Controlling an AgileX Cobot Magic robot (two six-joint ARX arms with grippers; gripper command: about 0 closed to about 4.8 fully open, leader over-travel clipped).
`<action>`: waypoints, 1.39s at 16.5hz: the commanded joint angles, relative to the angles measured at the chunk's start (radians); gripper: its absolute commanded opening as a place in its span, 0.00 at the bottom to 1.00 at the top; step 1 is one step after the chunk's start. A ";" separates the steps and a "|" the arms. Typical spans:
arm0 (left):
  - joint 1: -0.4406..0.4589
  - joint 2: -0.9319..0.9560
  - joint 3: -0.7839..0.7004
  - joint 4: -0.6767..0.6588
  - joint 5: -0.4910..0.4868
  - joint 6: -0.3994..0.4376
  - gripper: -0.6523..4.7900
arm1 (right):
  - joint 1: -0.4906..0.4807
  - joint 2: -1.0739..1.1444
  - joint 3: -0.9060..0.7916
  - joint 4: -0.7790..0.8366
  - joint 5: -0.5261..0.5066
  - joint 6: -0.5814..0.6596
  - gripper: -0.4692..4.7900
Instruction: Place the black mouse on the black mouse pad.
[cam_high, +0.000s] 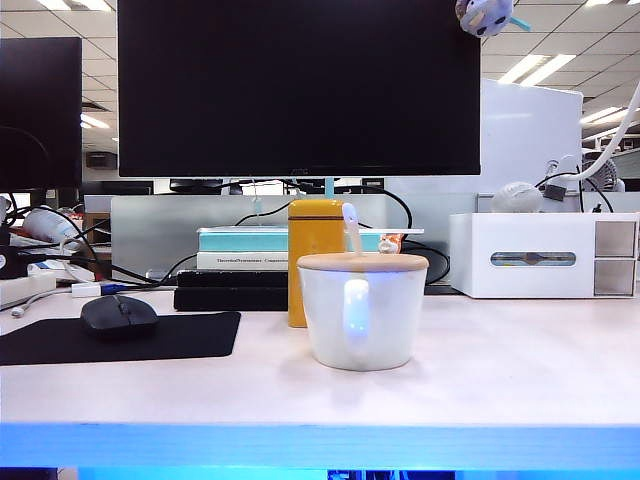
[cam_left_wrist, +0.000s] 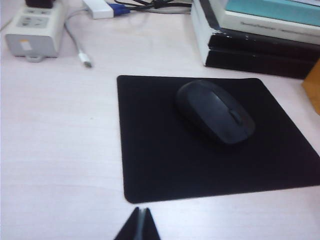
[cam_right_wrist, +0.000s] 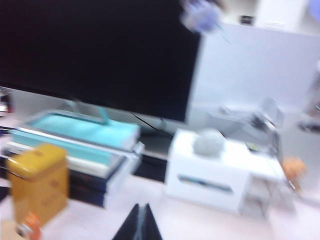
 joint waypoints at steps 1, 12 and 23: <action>0.000 0.001 0.001 0.013 0.003 0.008 0.12 | -0.025 -0.094 -0.098 0.018 0.001 0.058 0.09; 0.000 0.000 0.001 0.011 0.003 0.008 0.12 | -0.121 -0.196 -0.283 -0.034 0.010 0.078 0.09; 0.000 0.001 0.001 0.009 0.003 0.008 0.12 | -0.119 -0.196 -0.394 -0.123 0.012 0.133 0.09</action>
